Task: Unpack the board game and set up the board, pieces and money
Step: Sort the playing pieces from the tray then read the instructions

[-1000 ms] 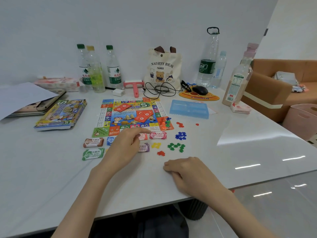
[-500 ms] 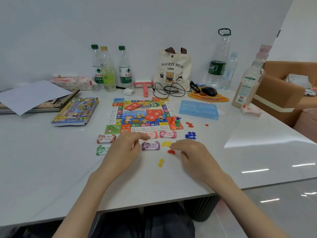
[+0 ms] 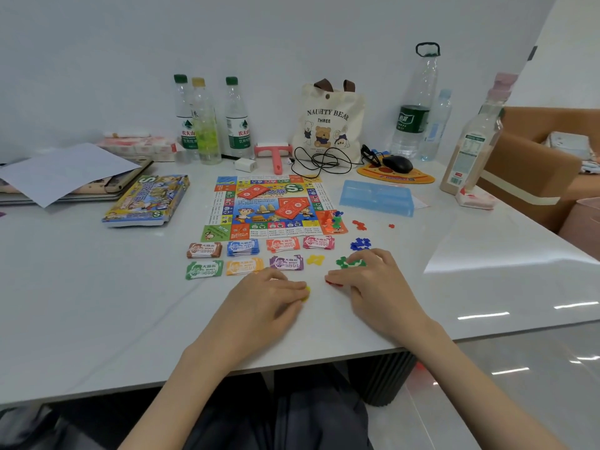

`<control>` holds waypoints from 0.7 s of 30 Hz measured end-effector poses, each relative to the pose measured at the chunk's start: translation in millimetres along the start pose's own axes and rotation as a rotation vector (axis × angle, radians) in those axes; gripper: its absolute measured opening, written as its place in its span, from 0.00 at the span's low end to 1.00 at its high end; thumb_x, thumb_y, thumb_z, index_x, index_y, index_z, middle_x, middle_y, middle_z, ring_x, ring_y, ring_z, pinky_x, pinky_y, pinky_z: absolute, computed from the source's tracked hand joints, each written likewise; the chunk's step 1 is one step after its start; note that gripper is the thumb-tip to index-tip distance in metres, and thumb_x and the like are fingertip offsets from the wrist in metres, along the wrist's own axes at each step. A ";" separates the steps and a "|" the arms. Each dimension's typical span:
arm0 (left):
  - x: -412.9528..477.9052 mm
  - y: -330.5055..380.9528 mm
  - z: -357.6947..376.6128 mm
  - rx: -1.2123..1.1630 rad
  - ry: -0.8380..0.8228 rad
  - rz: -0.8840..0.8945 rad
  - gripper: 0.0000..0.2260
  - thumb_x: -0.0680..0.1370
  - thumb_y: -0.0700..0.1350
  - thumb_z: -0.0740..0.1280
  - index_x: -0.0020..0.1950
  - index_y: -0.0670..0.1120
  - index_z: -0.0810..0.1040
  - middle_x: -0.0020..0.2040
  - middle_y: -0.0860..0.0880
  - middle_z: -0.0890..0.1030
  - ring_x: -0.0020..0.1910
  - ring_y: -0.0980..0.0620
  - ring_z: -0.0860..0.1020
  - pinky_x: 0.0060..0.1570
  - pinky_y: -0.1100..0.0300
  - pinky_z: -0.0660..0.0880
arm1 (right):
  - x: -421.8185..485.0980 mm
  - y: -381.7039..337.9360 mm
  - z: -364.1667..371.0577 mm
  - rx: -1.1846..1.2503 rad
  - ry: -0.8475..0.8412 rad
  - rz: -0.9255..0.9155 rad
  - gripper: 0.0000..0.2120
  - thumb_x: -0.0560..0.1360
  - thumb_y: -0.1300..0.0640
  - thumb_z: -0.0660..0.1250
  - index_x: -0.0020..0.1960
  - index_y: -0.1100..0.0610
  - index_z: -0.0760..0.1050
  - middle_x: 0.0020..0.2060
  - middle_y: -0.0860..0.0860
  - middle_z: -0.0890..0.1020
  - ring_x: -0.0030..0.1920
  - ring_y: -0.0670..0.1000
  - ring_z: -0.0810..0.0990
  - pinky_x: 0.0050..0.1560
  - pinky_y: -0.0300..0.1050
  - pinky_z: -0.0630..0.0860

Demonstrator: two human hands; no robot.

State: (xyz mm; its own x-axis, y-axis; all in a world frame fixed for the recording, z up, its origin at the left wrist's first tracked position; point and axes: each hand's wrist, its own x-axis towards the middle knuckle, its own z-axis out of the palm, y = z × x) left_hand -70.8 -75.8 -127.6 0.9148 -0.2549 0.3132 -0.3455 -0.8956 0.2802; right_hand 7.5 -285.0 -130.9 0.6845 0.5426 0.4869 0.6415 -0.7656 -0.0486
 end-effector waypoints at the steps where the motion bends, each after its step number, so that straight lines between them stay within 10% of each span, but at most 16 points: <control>1: -2.3 1.6 -1.0 0.004 -0.037 -0.010 0.26 0.75 0.61 0.49 0.64 0.56 0.78 0.62 0.64 0.77 0.62 0.57 0.71 0.61 0.58 0.70 | -0.8 -0.1 -0.8 -0.006 0.030 0.005 0.20 0.69 0.62 0.58 0.47 0.46 0.85 0.41 0.49 0.85 0.49 0.54 0.81 0.57 0.45 0.63; 6: -9.4 9.0 -7.4 0.097 -0.191 0.006 0.33 0.73 0.66 0.38 0.75 0.60 0.63 0.73 0.67 0.62 0.75 0.61 0.52 0.69 0.65 0.47 | -6.2 -2.0 2.7 -0.012 0.100 -0.063 0.20 0.70 0.61 0.58 0.48 0.46 0.85 0.44 0.40 0.85 0.48 0.52 0.82 0.57 0.46 0.63; 12: 2.6 12.3 -6.3 0.178 -0.244 0.019 0.29 0.78 0.64 0.40 0.77 0.58 0.57 0.76 0.64 0.56 0.76 0.61 0.46 0.73 0.61 0.40 | -10.9 0.0 -4.5 -0.047 0.245 -0.020 0.23 0.69 0.59 0.52 0.41 0.47 0.86 0.38 0.46 0.86 0.50 0.49 0.73 0.55 0.45 0.63; 21: 36.6 10.7 3.9 0.229 -0.252 -0.003 0.27 0.81 0.61 0.40 0.78 0.55 0.55 0.77 0.61 0.54 0.76 0.59 0.38 0.73 0.50 0.30 | -4.9 22.8 -4.0 0.210 0.123 0.186 0.22 0.72 0.67 0.57 0.57 0.51 0.83 0.56 0.46 0.83 0.58 0.53 0.78 0.62 0.47 0.69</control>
State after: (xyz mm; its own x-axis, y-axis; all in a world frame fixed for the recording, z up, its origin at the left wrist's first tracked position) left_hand -40.2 -96.1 -116.6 0.9484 -0.3090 0.0710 -0.3133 -0.9477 0.0604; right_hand 17.4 -306.5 -130.9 0.7581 0.3441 0.5541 0.5753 -0.7529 -0.3197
